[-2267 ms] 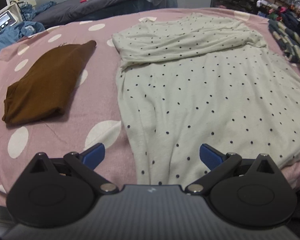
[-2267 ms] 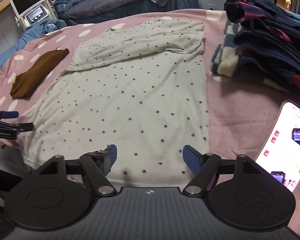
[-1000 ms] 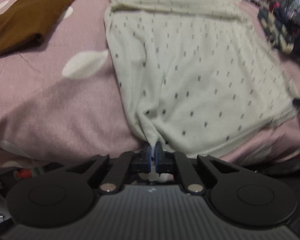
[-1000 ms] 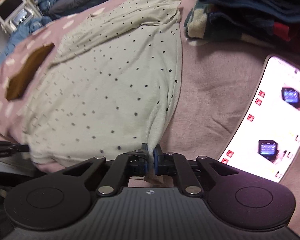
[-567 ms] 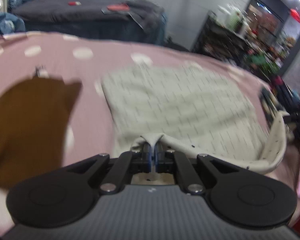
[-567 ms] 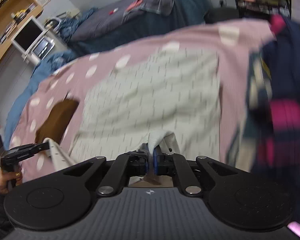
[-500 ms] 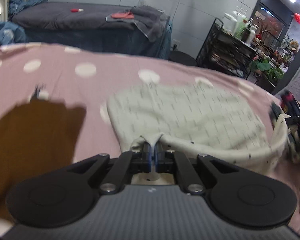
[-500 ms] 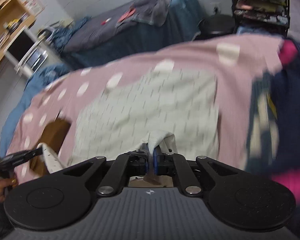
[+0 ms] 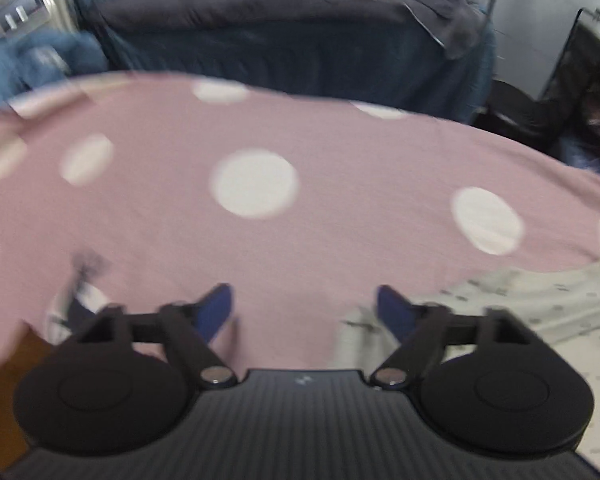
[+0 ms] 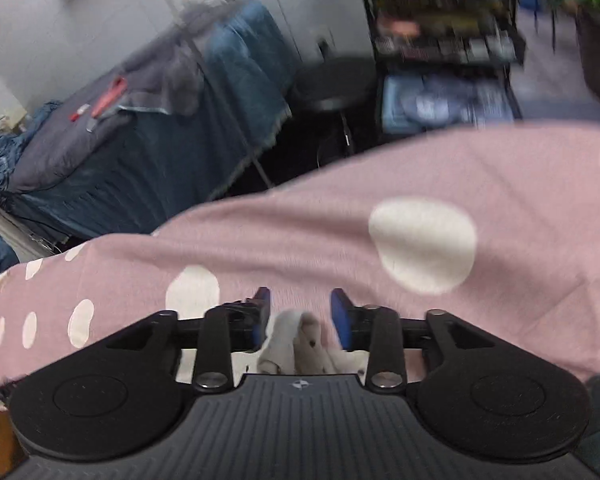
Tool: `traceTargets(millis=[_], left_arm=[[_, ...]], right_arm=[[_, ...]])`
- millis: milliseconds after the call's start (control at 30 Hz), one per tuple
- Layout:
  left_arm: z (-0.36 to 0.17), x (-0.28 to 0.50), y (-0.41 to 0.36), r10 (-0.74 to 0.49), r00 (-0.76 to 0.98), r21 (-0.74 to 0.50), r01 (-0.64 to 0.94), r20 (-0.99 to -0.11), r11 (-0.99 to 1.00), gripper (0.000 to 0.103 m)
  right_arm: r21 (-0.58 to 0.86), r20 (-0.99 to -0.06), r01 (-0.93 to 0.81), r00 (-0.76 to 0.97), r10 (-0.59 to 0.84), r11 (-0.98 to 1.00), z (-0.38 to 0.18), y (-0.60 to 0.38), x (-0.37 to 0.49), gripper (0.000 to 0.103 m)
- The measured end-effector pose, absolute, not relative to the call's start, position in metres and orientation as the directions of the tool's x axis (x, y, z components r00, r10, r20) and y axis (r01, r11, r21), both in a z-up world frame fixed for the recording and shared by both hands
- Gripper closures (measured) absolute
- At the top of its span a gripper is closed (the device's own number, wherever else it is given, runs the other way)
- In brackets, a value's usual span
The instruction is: Fold small clothes
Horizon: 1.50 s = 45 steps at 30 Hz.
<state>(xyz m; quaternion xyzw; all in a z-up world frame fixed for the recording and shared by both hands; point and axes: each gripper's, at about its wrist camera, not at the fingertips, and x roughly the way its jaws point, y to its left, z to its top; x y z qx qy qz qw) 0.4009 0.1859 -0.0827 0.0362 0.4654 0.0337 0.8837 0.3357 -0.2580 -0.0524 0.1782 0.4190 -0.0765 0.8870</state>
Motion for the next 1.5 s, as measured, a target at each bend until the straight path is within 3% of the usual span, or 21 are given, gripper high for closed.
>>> traceTargets(millis=[33,100,167,233,333,433,467,533,600,633,667,700,767,833,933,1100,1167,1200,1333,1400,1500], left_arm=[[-0.076,0.393,0.182,0.134,0.596,0.148,-0.025,-0.792,0.989,0.015],[-0.064,0.372,0.174,0.022,0.634,0.093,0.08,-0.773,0.992,0.017],[-0.063,0.35,0.16,-0.156,0.596,-0.034,0.211,-0.788,0.977,0.023],[-0.075,0.336,0.138,-0.219,0.524,-0.06,0.303,-0.823,0.951,0.036],[-0.101,0.336,0.113,-0.177,0.489,0.001,0.343,-0.854,0.939,0.042],[-0.122,0.354,0.105,-0.11,0.515,0.057,0.299,-0.85,0.953,0.043],[-0.124,0.365,0.103,-0.084,0.543,0.092,0.289,-0.835,0.953,0.043],[-0.118,0.388,0.106,0.044,0.648,0.217,0.19,-0.76,0.957,0.043],[-0.104,0.409,0.109,0.183,0.749,0.322,0.043,-0.637,0.946,0.039],[-0.094,0.417,0.112,0.223,0.772,0.333,-0.015,-0.595,0.943,0.032],[-0.086,0.421,0.115,0.209,0.77,0.301,-0.022,-0.603,0.953,0.026],[-0.082,0.423,0.117,0.162,0.751,0.254,0.008,-0.64,0.967,0.019],[-0.079,0.413,0.116,0.04,0.696,0.162,0.111,-0.717,0.98,0.019],[-0.082,0.381,0.103,-0.033,0.668,0.159,0.224,-0.743,0.961,0.02],[-0.085,0.316,0.075,-0.137,0.659,0.149,0.359,-0.74,0.921,0.021],[-0.086,0.218,0.027,-0.216,0.65,0.159,0.468,-0.729,0.869,0.022],[-0.09,0.196,0.014,-0.221,0.66,0.182,0.484,-0.718,0.856,0.022],[-0.094,0.188,0.008,-0.221,0.658,0.195,0.497,-0.72,0.845,0.021],[-0.119,0.169,0.005,-0.121,0.65,0.271,0.469,-0.75,0.84,0.026],[-0.126,0.163,0.01,-0.112,0.642,0.265,0.462,-0.759,0.846,0.026],[-0.129,0.158,0.019,-0.124,0.634,0.24,0.457,-0.763,0.857,0.026]], right_arm=[[0.213,-0.747,0.231,0.664,0.006,0.949,-0.044,-0.25,0.331,0.036],[0.215,-0.722,0.09,0.685,0.096,0.973,-0.035,-0.233,0.318,0.041],[0.224,-0.744,-0.062,0.633,0.212,0.973,-0.038,-0.208,0.31,0.071],[0.222,-0.794,-0.136,0.549,0.26,0.965,-0.051,-0.183,0.307,0.077],[0.099,-0.852,-0.134,0.5,0.154,0.986,-0.08,-0.161,0.316,0.078],[-0.001,-0.845,-0.1,0.533,0.052,0.995,-0.095,-0.164,0.334,0.079],[-0.034,-0.828,-0.096,0.56,0.026,0.995,-0.096,-0.169,0.346,0.089],[-0.114,-0.785,-0.066,0.618,-0.049,0.991,-0.091,-0.175,0.369,0.087],[-0.088,-0.729,-0.014,0.683,-0.055,0.996,-0.074,-0.19,0.387,0.085],[-0.052,-0.695,0.024,0.717,-0.054,0.998,-0.062,-0.197,0.391,0.072],[-0.023,-0.685,0.052,0.727,-0.053,0.998,-0.054,-0.201,0.39,0.06],[0.005,-0.699,0.055,0.714,-0.036,0.998,-0.049,-0.204,0.39,0.058],[0.024,-0.746,-0.013,0.665,0.027,1.0,-0.046,-0.201,0.385,0.058],[0.014,-0.785,-0.04,0.618,0.035,0.999,-0.048,-0.206,0.371,0.055],[0.07,-0.833,-0.014,0.549,0.066,0.997,-0.054,-0.225,0.35,0.048],[0.102,-0.855,0.055,0.515,0.06,0.993,-0.053,-0.247,0.317,0.045],[0.114,-0.856,0.083,0.514,0.056,0.99,-0.052,-0.251,0.305,0.027],[0.119,-0.865,0.098,0.499,0.055,0.988,-0.056,-0.252,0.3,0.024],[0.081,-0.873,0.045,0.486,0.049,0.996,-0.06,-0.239,0.267,0.045],[0.006,-0.864,0.003,0.504,0.004,1.0,-0.057,-0.224,0.242,0.045],[0.015,-0.9,-0.029,0.434,0.027,0.999,-0.071,-0.213,0.214,0.05]])
